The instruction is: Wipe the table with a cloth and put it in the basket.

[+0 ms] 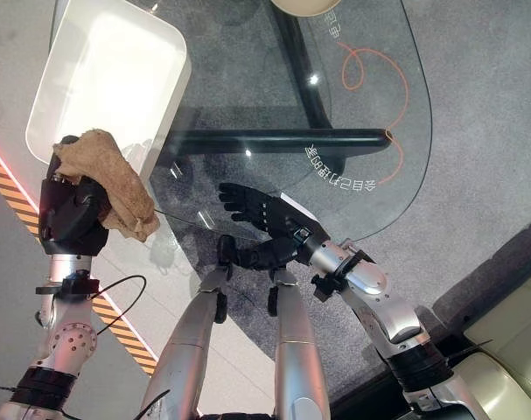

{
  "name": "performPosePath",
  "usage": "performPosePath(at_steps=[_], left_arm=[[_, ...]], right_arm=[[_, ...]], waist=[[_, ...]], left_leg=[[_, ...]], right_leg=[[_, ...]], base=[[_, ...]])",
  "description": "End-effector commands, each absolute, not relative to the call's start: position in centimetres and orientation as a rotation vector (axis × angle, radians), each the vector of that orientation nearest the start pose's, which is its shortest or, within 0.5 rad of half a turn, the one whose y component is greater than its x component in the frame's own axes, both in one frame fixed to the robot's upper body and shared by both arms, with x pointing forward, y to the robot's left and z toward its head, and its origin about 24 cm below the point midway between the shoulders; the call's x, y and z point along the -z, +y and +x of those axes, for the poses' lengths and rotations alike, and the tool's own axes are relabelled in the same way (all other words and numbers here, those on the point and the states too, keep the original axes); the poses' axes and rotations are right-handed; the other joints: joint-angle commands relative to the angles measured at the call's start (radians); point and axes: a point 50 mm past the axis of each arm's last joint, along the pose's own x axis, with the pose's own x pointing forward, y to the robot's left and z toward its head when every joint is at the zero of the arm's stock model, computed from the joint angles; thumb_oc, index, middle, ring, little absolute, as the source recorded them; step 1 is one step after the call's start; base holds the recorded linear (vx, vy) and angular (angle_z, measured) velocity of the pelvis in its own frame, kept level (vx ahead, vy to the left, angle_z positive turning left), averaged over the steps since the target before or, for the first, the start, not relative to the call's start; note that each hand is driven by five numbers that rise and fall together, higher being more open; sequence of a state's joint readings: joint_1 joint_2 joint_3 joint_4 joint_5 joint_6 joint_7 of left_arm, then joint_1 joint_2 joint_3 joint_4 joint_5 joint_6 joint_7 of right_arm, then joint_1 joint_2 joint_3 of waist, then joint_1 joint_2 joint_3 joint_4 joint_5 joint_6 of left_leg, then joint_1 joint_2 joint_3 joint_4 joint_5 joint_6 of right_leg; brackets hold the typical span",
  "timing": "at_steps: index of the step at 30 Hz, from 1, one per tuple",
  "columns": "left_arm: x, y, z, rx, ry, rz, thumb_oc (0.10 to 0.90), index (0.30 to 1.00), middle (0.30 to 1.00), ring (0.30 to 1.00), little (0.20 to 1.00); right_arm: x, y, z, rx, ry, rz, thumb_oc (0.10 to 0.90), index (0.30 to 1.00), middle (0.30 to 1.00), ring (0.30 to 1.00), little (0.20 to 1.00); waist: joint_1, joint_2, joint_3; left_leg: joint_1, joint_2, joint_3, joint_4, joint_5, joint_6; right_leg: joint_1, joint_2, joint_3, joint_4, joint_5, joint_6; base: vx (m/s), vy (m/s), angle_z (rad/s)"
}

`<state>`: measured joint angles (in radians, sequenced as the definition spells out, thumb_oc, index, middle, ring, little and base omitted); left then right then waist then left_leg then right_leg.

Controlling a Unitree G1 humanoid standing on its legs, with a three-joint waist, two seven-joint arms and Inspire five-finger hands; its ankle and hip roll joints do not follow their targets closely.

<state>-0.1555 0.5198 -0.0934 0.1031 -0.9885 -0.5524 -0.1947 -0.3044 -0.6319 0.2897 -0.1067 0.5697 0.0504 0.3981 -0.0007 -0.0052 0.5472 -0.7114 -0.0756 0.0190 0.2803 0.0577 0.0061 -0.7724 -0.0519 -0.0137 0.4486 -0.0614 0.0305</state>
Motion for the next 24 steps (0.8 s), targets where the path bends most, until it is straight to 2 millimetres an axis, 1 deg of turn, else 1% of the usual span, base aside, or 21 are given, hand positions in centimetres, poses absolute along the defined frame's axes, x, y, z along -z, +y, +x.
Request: performPosePath(at_steps=[1, 2, 4, 5, 8, 10, 11, 12, 13, 14, 16, 18, 20, 22, 24], left_arm=[[-19.4, 24.5, 25.2, 0.095, -0.935, -0.257, 0.100, 0.300, 0.300, 0.300, 0.200], [-19.6, 24.6, 25.2, 0.086, -0.937, -0.253, 0.100, 0.300, 0.300, 0.300, 0.200], [-20.6, 25.1, 25.6, -0.011, -0.954, -0.194, 0.100, 0.300, 0.300, 0.300, 0.200], [-20.7, 25.1, 25.6, -0.016, -0.956, -0.188, 0.100, 0.300, 0.300, 0.300, 0.200], [-21.9, 26.2, 26.3, -0.149, -0.976, -0.160, 0.100, 0.300, 0.300, 0.300, 0.200], [-22.2, 26.4, 26.6, -0.192, -0.974, -0.145, 0.100, 0.300, 0.300, 0.300, 0.200], [-22.6, 26.8, 27.2, -0.267, -0.964, -0.107, 0.100, 0.300, 0.300, 0.300, 0.200], [-22.6, 26.9, 27.3, -0.287, -0.961, -0.097, 0.100, 0.300, 0.300, 0.300, 0.200], [-22.7, 27.1, 27.5, -0.316, -0.958, -0.088, 0.100, 0.300, 0.300, 0.300, 0.200], [-22.9, 27.6, 28.0, -0.407, -0.947, -0.018, 0.100, 0.300, 0.300, 0.300, 0.200], [-23.3, 28.3, 28.4, -0.497, -0.932, 0.033, 0.100, 0.300, 0.300, 0.300, 0.200], [-23.4, 28.5, 28.5, -0.528, -0.930, 0.053, 0.100, 0.300, 0.300, 0.300, 0.200], [-23.9, 29.0, 28.9, -0.580, -0.927, 0.077, 0.100, 0.300, 0.300, 0.300, 0.200], [-24.3, 29.0, 29.1, -0.589, -0.931, 0.092, 0.100, 0.300, 0.300, 0.300, 0.200], [-24.8, 28.8, 29.7, -0.603, -0.921, 0.143, 0.100, 0.300, 0.300, 0.300, 0.200]], right_arm=[[-14.9, -13.8, 26.7, -0.917, -0.217, -0.138, 0.800, 0.900, 0.900, 0.900, 0.900], [-14.8, -13.7, 26.7, -0.920, -0.210, -0.135, 0.800, 0.900, 0.900, 0.900, 0.900], [-14.1, -13.6, 26.9, -0.938, -0.155, -0.128, 0.800, 0.900, 0.900, 0.900, 0.900], [-14.1, -13.6, 26.9, -0.938, -0.153, -0.127, 0.800, 0.900, 0.900, 0.900, 0.900], [-13.3, -13.2, 27.3, -0.952, -0.087, -0.111, 0.800, 0.900, 0.900, 0.900, 0.900], [-13.0, -13.2, 27.5, -0.948, -0.067, -0.111, 0.800, 0.900, 0.900, 0.900, 0.900], [-12.7, -13.1, 27.8, -0.937, -0.039, -0.114, 0.800, 0.900, 0.900, 0.900, 0.900], [-12.6, -13.1, 27.9, -0.932, -0.028, -0.117, 0.800, 0.900, 0.900, 0.900, 0.900], [-12.5, -13.1, 28.1, -0.925, -0.014, -0.126, 0.800, 0.900, 0.900, 0.900, 0.900], [-11.8, -13.3, 28.5, -0.897, 0.030, -0.191, 0.800, 0.900, 0.900, 0.900, 0.900], [-11.1, -13.8, 28.7, -0.877, 0.100, -0.267, 0.800, 0.900, 0.900, 0.900, 0.900], [-10.8, -14.0, 28.7, -0.877, 0.121, -0.276, 0.800, 0.900, 0.900, 0.900, 0.900], [-9.9, -14.5, 28.6, -0.891, 0.191, -0.263, 0.800, 0.900, 0.900, 0.900, 0.900], [-9.6, -14.4, 28.6, -0.893, 0.212, -0.251, 0.800, 0.900, 0.900, 0.900, 0.900], [-9.3, -14.4, 28.7, -0.891, 0.226, -0.250, 0.800, 0.900, 0.900, 0.900, 0.900]], waist=[[-0.004, 0.061, -0.027], [-0.004, 0.062, -0.027], [-0.009, 0.066, -0.027], [-0.009, 0.066, -0.027], [-0.017, 0.073, -0.027], [-0.019, 0.074, -0.027], [-0.024, 0.077, -0.027], [-0.024, 0.077, -0.027], [-0.026, 0.077, -0.027], [-0.030, 0.078, -0.027], [-0.034, 0.080, -0.027], [-0.036, 0.080, -0.027], [-0.042, 0.079, -0.027], [-0.045, 0.078, -0.027], [-0.047, 0.079, -0.027]], left_leg=[[-0.022, -0.046, 0.008, 0.089, -0.076, 0.040], [-0.023, -0.046, 0.009, 0.090, -0.076, 0.040], [-0.027, -0.045, 0.015, 0.094, -0.076, 0.037], [-0.027, -0.045, 0.015, 0.094, -0.076, 0.037], [-0.029, -0.044, 0.025, 0.092, -0.075, 0.034], [-0.032, -0.043, 0.029, 0.093, -0.076, 0.033], [-0.039, -0.042, 0.035, 0.097, -0.076, 0.030], [-0.041, -0.041, 0.036, 0.097, -0.076, 0.030], [-0.044, -0.041, 0.039, 0.098, -0.076, 0.029], [-0.051, -0.039, 0.044, 0.101, -0.078, 0.025], [-0.057, -0.037, 0.051, 0.097, -0.076, 0.023], [-0.059, -0.036, 0.053, 0.096, -0.076, 0.023], [-0.066, -0.034, 0.063, 0.097, -0.079, 0.022], [-0.070, -0.036, 0.066, 0.101, -0.080, 0.022], [-0.075, -0.036, 0.069, 0.102, -0.081, 0.023]], right_leg=[[0.015, 0.053, -0.015, -0.072, 0.035, -0.008], [0.014, 0.053, -0.014, -0.072, 0.035, -0.008], [0.009, 0.052, -0.010, -0.069, 0.033, -0.011], [0.009, 0.052, -0.009, -0.068, 0.033, -0.011], [0.003, 0.050, -0.003, -0.070, 0.033, -0.014], [-0.001, 0.049, 0.000, -0.068, 0.032, -0.015], [-0.009, 0.048, 0.003, -0.067, 0.032, -0.016], [-0.011, 0.048, 0.004, -0.067, 0.032, -0.016], [-0.015, 0.048, 0.006, -0.068, 0.032, -0.016], [-0.021, 0.047, 0.011, -0.070, 0.032, -0.017], [-0.030, 0.047, 0.014, -0.073, 0.033, -0.019], [-0.033, 0.046, 0.015, -0.074, 0.033, -0.019], [-0.043, 0.044, 0.020, -0.077, 0.036, -0.020], [-0.050, 0.046, 0.023, -0.076, 0.038, -0.019], [-0.058, 0.046, 0.024, -0.076, 0.041, -0.019]], base=[[0.00, 0.076, -0.01], [0.00, 0.087, -0.06], [0.00, 0.080, -0.10], [0.00, 0.080, -0.05], [0.00, 0.086, 0.00], [0.00, 0.086, -0.02], [0.00, 0.091, -0.03], [0.00, 0.091, -0.04], [0.00, 0.094, -0.06], [0.00, 0.125, -0.08], [0.01, 0.109, -0.07], [0.01, 0.051, -0.07], [0.03, 0.095, -0.06], [0.03, 0.069, -0.01], [0.01, 0.052, -0.02]])
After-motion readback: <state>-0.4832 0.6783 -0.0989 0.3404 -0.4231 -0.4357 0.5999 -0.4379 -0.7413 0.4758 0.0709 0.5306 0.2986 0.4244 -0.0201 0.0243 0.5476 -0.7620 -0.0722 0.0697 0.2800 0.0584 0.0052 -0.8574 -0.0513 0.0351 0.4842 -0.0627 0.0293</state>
